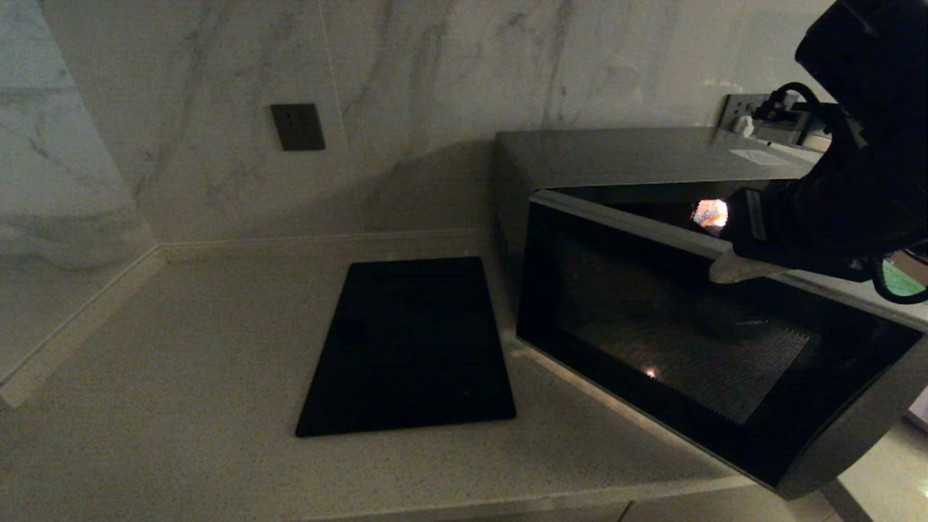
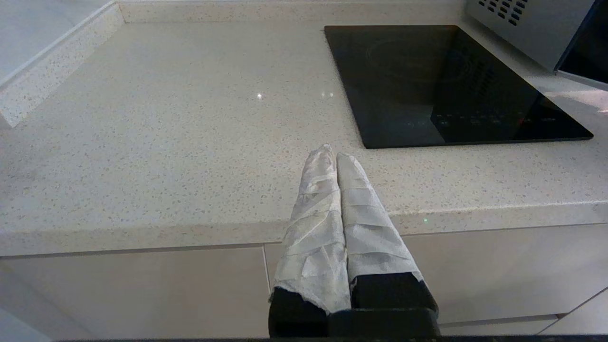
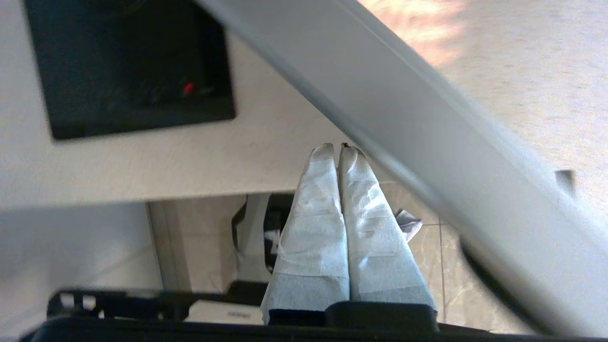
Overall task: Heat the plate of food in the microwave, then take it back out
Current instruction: Close the microwave oven
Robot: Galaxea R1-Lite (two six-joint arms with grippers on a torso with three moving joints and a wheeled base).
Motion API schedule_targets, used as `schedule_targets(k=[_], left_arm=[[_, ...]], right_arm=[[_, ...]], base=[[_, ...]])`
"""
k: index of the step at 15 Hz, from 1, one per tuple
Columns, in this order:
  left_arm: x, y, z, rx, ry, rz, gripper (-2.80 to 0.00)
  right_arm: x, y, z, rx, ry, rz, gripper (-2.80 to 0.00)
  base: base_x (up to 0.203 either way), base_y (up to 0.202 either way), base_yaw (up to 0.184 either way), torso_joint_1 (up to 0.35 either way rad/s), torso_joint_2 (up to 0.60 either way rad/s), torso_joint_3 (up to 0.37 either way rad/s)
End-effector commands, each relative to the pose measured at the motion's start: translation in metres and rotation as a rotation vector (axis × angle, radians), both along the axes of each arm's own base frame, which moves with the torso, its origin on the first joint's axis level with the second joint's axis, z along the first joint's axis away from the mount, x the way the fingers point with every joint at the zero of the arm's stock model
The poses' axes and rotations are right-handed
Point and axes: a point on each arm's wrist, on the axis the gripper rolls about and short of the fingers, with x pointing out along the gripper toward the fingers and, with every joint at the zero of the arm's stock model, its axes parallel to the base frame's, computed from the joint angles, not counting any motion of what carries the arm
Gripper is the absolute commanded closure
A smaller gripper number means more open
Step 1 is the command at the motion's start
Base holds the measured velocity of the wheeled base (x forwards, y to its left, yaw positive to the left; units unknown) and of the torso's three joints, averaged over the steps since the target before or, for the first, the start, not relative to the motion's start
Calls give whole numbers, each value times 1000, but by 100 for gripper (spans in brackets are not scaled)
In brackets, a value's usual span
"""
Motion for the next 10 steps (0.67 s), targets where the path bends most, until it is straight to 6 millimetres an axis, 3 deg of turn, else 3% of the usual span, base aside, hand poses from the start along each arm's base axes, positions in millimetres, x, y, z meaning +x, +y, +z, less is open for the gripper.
schedule_targets(k=[1, 5, 10], left_arm=[[0, 0, 0, 0, 0, 0, 0], [0, 0, 0, 0, 0, 1, 0], [0, 0, 0, 0, -2, 0, 0]], right_arm=[[9, -14, -2, -1, 4, -63, 0], [32, -39, -7, 5, -18, -175, 0], [75, -72, -21, 22, -85, -307, 0]], base=[[0, 0, 0, 0, 0, 0], [0, 0, 0, 0, 0, 0], [0, 0, 0, 0, 0, 0]])
